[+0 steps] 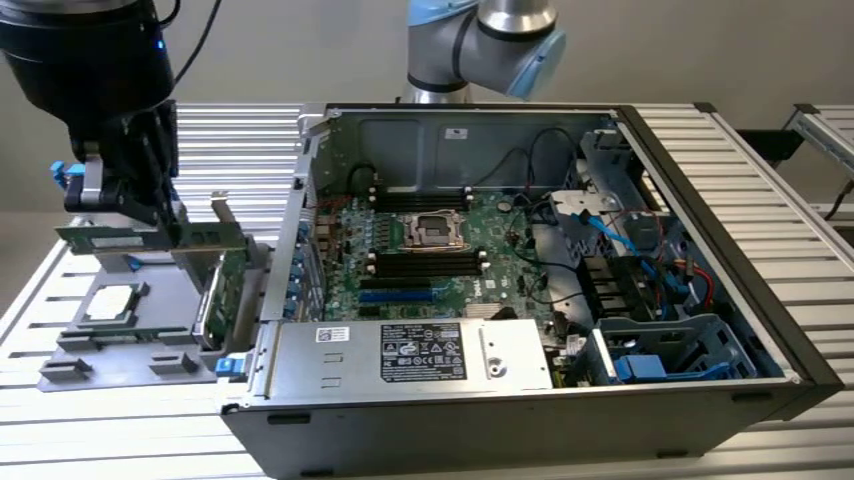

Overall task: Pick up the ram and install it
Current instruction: 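Pick up the ram and move it above insertion slot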

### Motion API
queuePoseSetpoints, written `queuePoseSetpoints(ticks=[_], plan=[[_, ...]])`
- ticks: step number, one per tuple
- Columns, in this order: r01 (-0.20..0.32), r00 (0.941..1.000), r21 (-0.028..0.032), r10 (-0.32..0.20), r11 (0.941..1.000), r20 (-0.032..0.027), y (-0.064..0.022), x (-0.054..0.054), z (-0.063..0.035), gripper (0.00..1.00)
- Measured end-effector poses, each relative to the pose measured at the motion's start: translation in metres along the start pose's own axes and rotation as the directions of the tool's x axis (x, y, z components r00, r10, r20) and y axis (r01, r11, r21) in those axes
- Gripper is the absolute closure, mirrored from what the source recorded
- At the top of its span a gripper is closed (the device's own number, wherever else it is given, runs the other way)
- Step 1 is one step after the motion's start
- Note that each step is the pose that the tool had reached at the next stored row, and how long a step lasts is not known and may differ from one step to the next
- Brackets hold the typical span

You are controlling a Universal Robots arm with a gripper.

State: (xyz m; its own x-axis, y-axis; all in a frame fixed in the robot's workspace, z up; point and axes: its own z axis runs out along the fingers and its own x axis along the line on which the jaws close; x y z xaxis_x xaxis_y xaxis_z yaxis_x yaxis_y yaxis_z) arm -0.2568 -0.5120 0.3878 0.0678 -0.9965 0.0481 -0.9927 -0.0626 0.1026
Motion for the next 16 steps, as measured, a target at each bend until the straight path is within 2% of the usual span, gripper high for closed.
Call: queuePoseSetpoints(ticks=[6,16], plan=[[0.000,1.0000,-0.0051,0.000,1.0000,0.0002,-0.0183,0.000,-0.0151,0.86],[0.001,1.0000,-0.0185,-0.001,0.9998,0.0011,-0.0577,0.000,-0.0212,0.86]])
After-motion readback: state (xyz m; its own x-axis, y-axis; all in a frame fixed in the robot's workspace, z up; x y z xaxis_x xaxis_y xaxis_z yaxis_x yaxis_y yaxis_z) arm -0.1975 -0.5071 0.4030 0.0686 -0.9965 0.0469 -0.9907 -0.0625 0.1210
